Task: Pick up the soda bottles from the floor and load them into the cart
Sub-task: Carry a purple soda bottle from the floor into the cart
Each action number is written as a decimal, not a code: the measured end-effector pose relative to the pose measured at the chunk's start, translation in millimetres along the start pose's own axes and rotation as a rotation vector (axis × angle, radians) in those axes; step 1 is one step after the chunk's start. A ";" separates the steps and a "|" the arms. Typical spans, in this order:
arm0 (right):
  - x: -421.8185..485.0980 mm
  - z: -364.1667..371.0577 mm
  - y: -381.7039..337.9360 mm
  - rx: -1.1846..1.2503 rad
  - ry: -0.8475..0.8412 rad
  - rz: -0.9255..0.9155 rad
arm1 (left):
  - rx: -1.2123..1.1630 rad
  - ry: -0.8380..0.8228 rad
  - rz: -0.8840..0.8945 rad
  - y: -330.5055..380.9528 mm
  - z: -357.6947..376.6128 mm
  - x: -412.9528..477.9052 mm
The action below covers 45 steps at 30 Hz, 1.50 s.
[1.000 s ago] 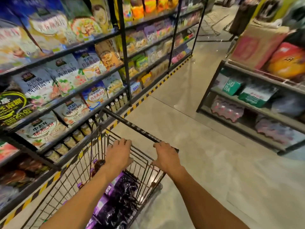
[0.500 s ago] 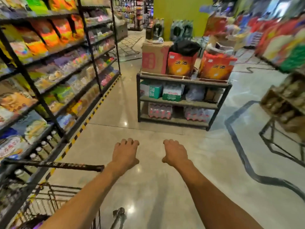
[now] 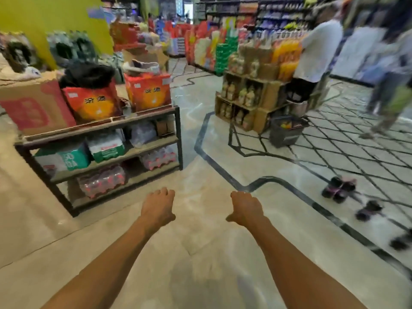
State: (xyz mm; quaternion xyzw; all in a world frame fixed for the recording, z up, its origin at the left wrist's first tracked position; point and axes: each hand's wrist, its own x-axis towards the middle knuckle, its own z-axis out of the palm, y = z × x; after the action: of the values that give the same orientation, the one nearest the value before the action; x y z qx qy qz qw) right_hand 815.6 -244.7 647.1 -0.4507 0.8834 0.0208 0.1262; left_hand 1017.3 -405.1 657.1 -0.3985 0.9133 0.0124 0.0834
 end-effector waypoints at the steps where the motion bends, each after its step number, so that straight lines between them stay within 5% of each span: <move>1: 0.9 -1.3 14.8 0.016 0.012 0.054 | 0.024 0.004 0.048 13.3 -4.2 16.7; 12: -40.6 -9.7 190.8 0.097 0.025 0.569 | 0.105 0.095 0.663 235.4 -22.1 129.6; 20: -64.5 -4.9 317.9 0.138 0.044 0.770 | 0.134 0.129 0.927 399.6 -26.1 159.8; 31: -45.0 -4.7 462.8 0.190 0.014 0.872 | 0.186 0.140 0.993 532.9 -27.7 212.5; 45: 85.3 -36.8 594.7 0.184 -0.037 0.910 | 0.175 0.079 1.044 672.2 -44.9 367.2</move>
State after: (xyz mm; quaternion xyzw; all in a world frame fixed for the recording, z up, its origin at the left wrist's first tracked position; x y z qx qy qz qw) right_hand 283.5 34.7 616.3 -0.0038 0.9872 0.0037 0.1595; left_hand 274.8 -217.1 612.3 0.1175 0.9902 -0.0391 0.0649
